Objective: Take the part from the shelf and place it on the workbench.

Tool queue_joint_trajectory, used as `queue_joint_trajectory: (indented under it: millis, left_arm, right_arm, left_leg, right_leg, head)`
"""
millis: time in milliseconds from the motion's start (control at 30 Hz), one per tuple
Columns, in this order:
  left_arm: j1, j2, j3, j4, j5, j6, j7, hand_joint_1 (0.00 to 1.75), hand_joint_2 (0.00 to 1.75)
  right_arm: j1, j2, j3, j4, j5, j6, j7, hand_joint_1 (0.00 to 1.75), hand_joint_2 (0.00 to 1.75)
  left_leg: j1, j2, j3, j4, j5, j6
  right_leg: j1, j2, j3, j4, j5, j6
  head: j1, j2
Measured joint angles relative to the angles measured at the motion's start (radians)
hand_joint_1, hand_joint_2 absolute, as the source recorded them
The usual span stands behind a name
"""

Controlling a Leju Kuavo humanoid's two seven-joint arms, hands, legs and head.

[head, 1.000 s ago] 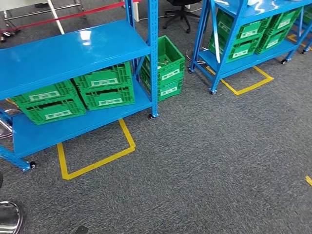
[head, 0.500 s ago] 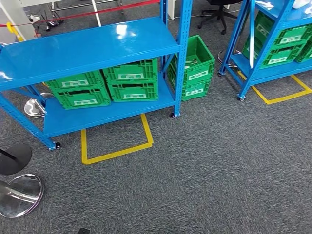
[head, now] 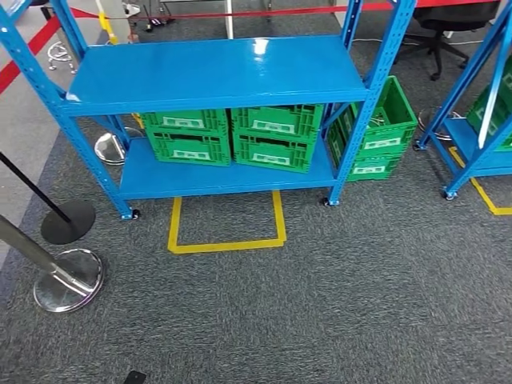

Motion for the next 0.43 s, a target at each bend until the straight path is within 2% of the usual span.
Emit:
queue_joint_trajectory:
  millis: [33,67,100,167,200,233,300,333,367,433]
  left_arm:
    - [-0.001,0.0,0.0,0.0,0.0,0.0,0.0,0.0,0.0]
    - [-0.002,0.0,0.0,0.0,0.0,0.0,0.0,0.0,0.0]
    - [-0.003,0.0,0.0,0.0,0.0,0.0,0.0,0.0,0.0]
    - [0.001,0.001,0.001,0.0,0.0,0.0,0.0,0.0,0.0]
    - [0.004,0.001,0.001,0.0,0.0,0.0,0.0,0.0,0.0]
    - [0.005,0.002,0.001,0.0,0.0,0.0,0.0,0.0,0.0]
    - [0.001,0.001,0.002,0.0,-0.001,0.0,0.0,0.0,0.0]
    - [-0.002,0.0,0.002,0.0,-0.001,0.0,0.0,0.0,0.0]
    - [-0.004,-0.001,0.002,0.0,-0.002,0.0,0.0,0.0,0.0]
    - [-0.003,-0.001,0.002,0.0,-0.003,0.0,0.0,0.0,0.0]
  right_arm:
    - [0.0,0.001,-0.001,-0.001,0.001,0.0,0.0,0.0,0.0]
    - [0.0,0.001,-0.002,-0.001,0.002,0.001,-0.001,0.0,0.0]
    - [-0.001,0.002,-0.004,-0.002,0.004,0.001,-0.001,0.0,0.0]
    - [-0.002,0.003,-0.006,-0.004,0.007,0.002,-0.002,0.0,0.0]
    - [-0.002,0.004,-0.006,-0.005,0.009,0.002,-0.002,0.0,0.0]
    - [-0.002,0.005,-0.006,-0.006,0.009,0.002,-0.003,0.0,0.0]
    - [0.0,0.006,-0.007,-0.008,0.01,0.002,-0.004,0.0,0.0]
    - [0.002,0.006,-0.007,-0.008,0.011,0.003,-0.004,0.0,0.0]
    - [0.003,0.006,-0.007,-0.008,0.012,0.003,-0.004,0.0,0.0]
    - [0.003,0.006,-0.008,-0.009,0.015,0.004,-0.004,0.0,0.0]
  left_leg:
    - [-0.001,-0.014,-0.002,0.003,-0.001,-0.004]
    - [0.0,-0.026,-0.005,0.004,0.0,-0.011]
    - [0.001,-0.037,-0.009,0.005,0.001,-0.018]
    - [0.005,-0.055,-0.018,0.003,0.007,-0.031]
    - [0.004,-0.042,-0.022,0.008,0.004,-0.037]
    - [0.003,-0.016,-0.032,0.026,-0.008,-0.042]
    - [0.0,0.05,-0.081,0.126,-0.065,-0.049]
    - [0.001,0.067,-0.117,0.198,-0.097,-0.052]
    - [0.002,0.074,-0.147,0.258,-0.118,-0.054]
    - [0.003,0.078,-0.17,0.306,-0.123,-0.056]
  right_leg:
    - [-0.005,0.026,0.027,-0.065,0.025,-0.001]
    - [-0.008,0.047,0.044,-0.107,0.036,-0.002]
    - [-0.008,0.059,0.053,-0.126,0.036,-0.005]
    - [-0.005,0.042,0.056,-0.129,0.036,-0.016]
    - [-0.005,0.03,0.059,-0.13,0.039,-0.023]
    - [-0.006,0.017,0.06,-0.132,0.041,-0.03]
    - [-0.004,-0.014,0.061,-0.134,0.042,-0.038]
    - [-0.002,-0.032,0.061,-0.134,0.04,-0.042]
    - [-0.001,-0.05,0.061,-0.134,0.039,-0.043]
    - [0.0,-0.074,0.062,-0.134,0.037,-0.044]
  head:
    - [0.0,0.0]
    - [-0.001,0.0]
    - [-0.001,0.0]
    - [-0.001,0.0]
    - [-0.001,0.0]
    - [-0.005,0.0]
    - [-0.013,0.0]
    - [-0.016,0.0]
    - [-0.016,0.0]
    - [-0.016,0.0]
